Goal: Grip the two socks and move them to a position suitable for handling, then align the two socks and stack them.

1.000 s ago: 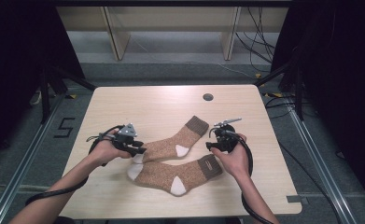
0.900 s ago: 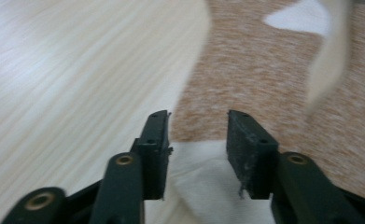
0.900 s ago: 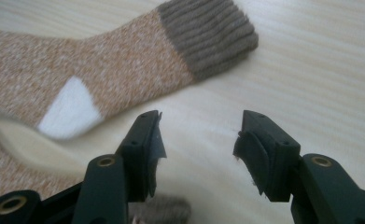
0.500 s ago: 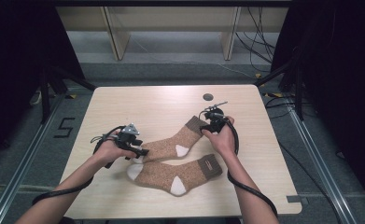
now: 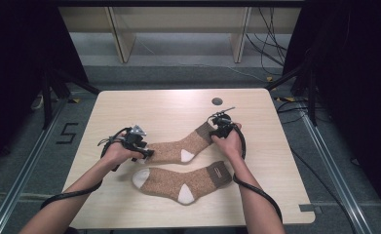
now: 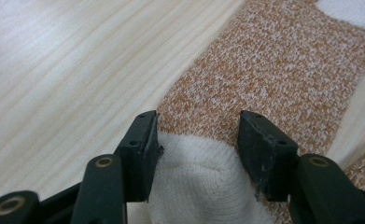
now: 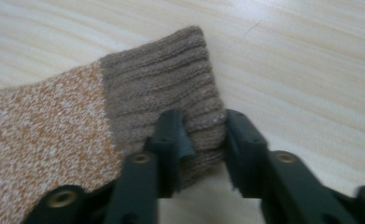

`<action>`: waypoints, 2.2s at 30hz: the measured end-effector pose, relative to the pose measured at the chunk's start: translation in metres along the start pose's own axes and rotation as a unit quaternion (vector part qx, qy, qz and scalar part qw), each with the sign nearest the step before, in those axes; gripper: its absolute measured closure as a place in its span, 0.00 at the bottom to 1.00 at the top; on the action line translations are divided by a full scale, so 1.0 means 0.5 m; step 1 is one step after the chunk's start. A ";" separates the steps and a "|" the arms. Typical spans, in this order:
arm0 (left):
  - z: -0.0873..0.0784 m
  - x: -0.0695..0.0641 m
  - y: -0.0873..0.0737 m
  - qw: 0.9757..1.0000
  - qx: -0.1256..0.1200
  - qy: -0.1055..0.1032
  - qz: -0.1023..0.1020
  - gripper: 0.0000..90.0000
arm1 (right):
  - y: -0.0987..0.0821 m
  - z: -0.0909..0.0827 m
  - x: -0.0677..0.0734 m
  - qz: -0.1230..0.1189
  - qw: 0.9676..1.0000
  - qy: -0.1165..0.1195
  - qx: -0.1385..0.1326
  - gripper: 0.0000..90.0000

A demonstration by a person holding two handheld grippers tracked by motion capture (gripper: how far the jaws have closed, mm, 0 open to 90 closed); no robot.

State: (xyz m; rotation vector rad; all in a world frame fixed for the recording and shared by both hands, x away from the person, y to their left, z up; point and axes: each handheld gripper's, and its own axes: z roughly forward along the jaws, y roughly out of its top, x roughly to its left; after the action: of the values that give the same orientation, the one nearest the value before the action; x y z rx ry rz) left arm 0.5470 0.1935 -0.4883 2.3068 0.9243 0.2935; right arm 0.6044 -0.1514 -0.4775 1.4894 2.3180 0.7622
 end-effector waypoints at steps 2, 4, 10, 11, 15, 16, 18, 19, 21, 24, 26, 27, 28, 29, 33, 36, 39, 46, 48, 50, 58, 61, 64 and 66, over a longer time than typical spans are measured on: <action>-0.001 0.003 -0.001 1.000 0.003 -0.002 -0.005 0.57 | -0.004 -0.010 0.005 0.008 1.000 0.003 0.012 0.82; 0.000 0.005 -0.002 1.000 -0.001 -0.007 -0.015 0.62 | -0.011 -0.016 0.004 0.003 1.000 0.007 0.013 0.83; 0.001 0.008 -0.001 0.999 -0.005 -0.008 -0.038 0.81 | -0.036 -0.040 0.003 0.007 1.000 0.018 0.009 0.84; 0.001 0.007 0.000 0.999 -0.005 -0.008 -0.040 0.83 | -0.040 -0.043 0.003 0.008 1.000 0.020 0.009 0.84; 0.001 0.005 0.002 0.999 -0.011 -0.009 -0.044 0.86 | -0.051 -0.053 0.002 0.010 1.000 0.020 0.009 0.84; 0.001 0.004 0.002 0.999 -0.013 -0.008 -0.044 0.86 | -0.052 -0.055 0.001 0.009 1.000 0.022 0.005 0.84; -0.001 0.002 0.004 0.999 -0.014 -0.007 -0.045 0.87 | -0.054 -0.058 0.000 0.009 1.000 0.023 0.006 0.84; -0.003 0.002 0.005 0.999 -0.013 -0.007 -0.043 0.87 | -0.055 -0.061 0.000 0.009 1.000 0.026 0.006 0.84; -0.006 0.000 0.007 0.999 -0.020 -0.006 -0.040 0.87 | -0.057 -0.065 0.000 0.011 1.000 0.025 0.005 0.84; -0.013 -0.001 0.010 0.999 -0.022 -0.008 -0.040 0.88 | -0.062 -0.070 -0.001 0.013 1.000 0.026 -0.004 0.84; -0.015 -0.001 0.011 0.999 -0.023 -0.007 -0.039 0.88 | -0.065 -0.074 0.000 0.018 0.999 0.029 0.001 0.84; -0.016 -0.001 0.012 0.999 -0.021 -0.005 -0.039 0.88 | -0.067 -0.074 0.000 0.012 1.000 0.026 -0.004 0.84; -0.016 -0.001 0.012 0.999 -0.024 -0.008 -0.040 0.88 | -0.068 -0.075 -0.001 0.007 1.000 0.029 -0.002 0.84; -0.016 -0.001 0.012 0.999 -0.027 -0.009 -0.041 0.88 | -0.069 -0.076 0.000 0.009 1.000 0.029 -0.003 0.84; -0.022 -0.004 0.013 0.999 -0.031 -0.007 -0.040 0.88 | -0.072 -0.080 0.002 0.016 0.999 0.028 -0.006 0.84; -0.028 -0.006 0.015 0.998 -0.037 -0.007 -0.042 0.89 | -0.075 -0.086 0.004 0.013 0.999 0.027 -0.012 0.84; -0.035 -0.006 0.018 0.998 -0.043 -0.011 -0.043 0.90 | -0.077 -0.093 0.005 0.016 0.999 0.031 -0.016 0.84; -0.058 -0.007 0.028 0.997 -0.058 -0.020 -0.046 0.91 | -0.085 -0.120 0.004 0.026 0.999 0.038 -0.026 0.84; -0.064 -0.008 0.030 0.997 -0.062 -0.022 -0.048 0.91 | -0.087 -0.130 0.003 0.032 0.998 0.040 -0.026 0.84; -0.070 -0.011 0.032 0.997 -0.066 -0.020 -0.047 0.91 | -0.089 -0.137 0.003 0.036 0.998 0.043 -0.033 0.84; -0.082 -0.019 0.033 0.997 -0.069 -0.021 -0.043 0.91 | -0.090 -0.158 0.010 0.042 0.997 0.049 -0.036 0.84; -0.085 -0.018 0.037 0.997 -0.069 -0.018 -0.041 0.91 | -0.088 -0.164 0.004 0.020 0.997 0.046 -0.053 0.84; -0.090 -0.017 0.039 0.997 -0.071 -0.019 -0.039 0.91 | -0.090 -0.165 0.006 0.027 0.997 0.047 -0.056 0.84; -0.098 -0.022 0.040 0.997 -0.073 -0.021 -0.033 0.91 | -0.092 -0.167 0.008 0.023 0.997 0.045 -0.052 0.84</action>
State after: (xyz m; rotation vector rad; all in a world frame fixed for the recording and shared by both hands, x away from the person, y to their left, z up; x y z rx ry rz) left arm 0.5295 0.1980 -0.4375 2.1367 0.9259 0.2744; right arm 0.5264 -0.1864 -0.4347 1.4961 2.2764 0.9675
